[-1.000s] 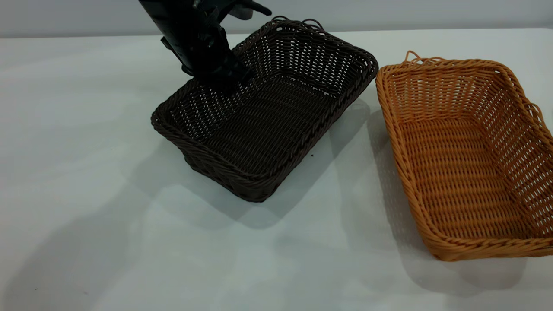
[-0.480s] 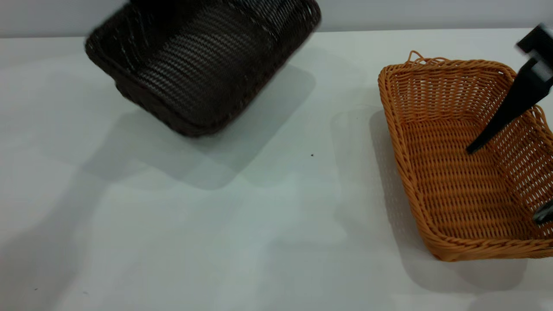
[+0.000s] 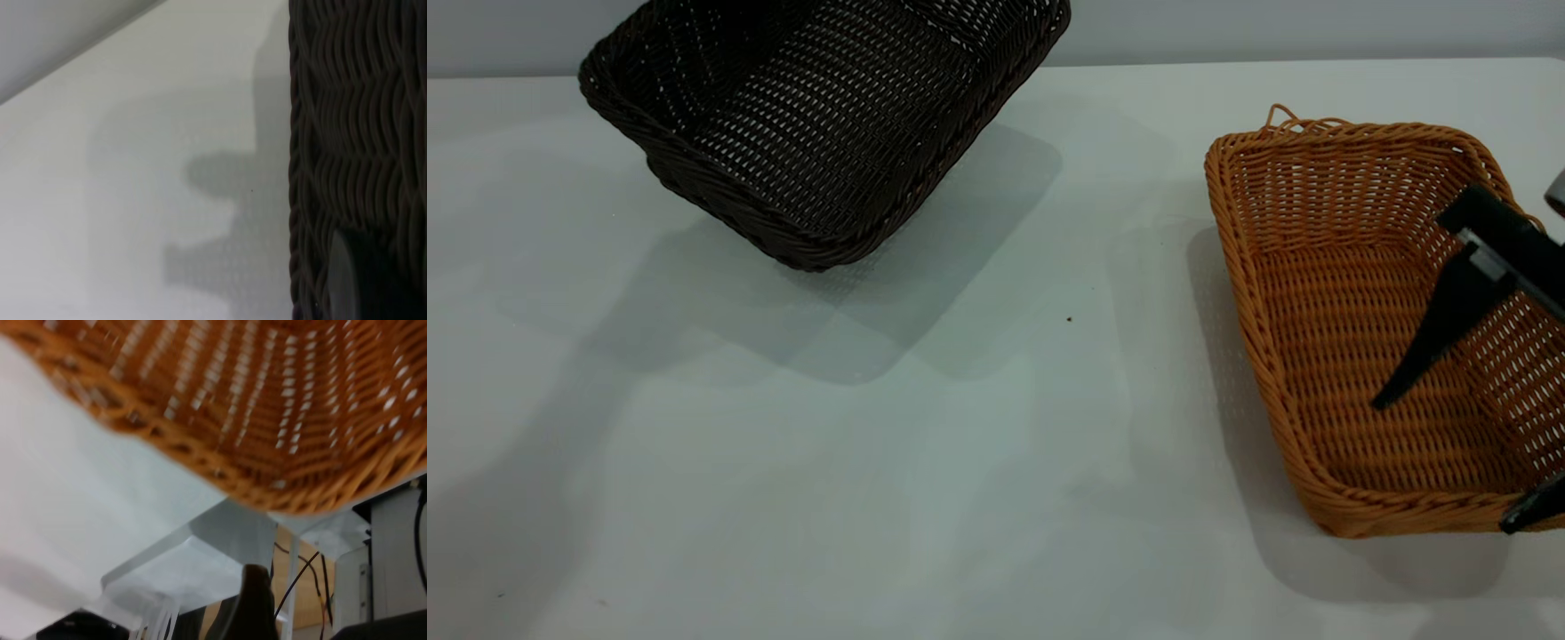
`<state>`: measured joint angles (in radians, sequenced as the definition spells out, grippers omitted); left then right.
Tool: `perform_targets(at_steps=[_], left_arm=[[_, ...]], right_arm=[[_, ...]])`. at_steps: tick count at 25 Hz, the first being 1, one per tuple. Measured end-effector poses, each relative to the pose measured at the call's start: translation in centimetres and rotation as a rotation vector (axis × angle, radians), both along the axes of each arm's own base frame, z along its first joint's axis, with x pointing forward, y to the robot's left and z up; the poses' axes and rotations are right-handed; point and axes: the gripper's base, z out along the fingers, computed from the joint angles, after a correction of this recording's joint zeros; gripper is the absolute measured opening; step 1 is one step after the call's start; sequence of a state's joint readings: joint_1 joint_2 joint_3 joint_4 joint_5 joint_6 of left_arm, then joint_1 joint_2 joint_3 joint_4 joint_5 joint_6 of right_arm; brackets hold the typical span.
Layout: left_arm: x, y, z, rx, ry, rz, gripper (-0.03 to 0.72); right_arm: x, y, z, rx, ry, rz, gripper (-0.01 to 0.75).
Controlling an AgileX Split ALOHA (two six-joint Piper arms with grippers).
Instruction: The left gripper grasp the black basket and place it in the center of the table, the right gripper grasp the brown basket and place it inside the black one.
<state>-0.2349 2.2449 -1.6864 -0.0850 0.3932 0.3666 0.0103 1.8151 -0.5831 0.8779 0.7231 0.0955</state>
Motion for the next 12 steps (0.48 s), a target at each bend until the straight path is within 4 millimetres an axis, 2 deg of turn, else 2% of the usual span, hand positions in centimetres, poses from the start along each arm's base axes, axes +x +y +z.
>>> perform_targets(at_steps=[12], left_arm=[[0.0,0.0,0.0,0.0,-0.001,0.0,0.076]], right_arm=[[0.2,-0.6,-3.7,-0.084,0.069,-0.031,0.56]])
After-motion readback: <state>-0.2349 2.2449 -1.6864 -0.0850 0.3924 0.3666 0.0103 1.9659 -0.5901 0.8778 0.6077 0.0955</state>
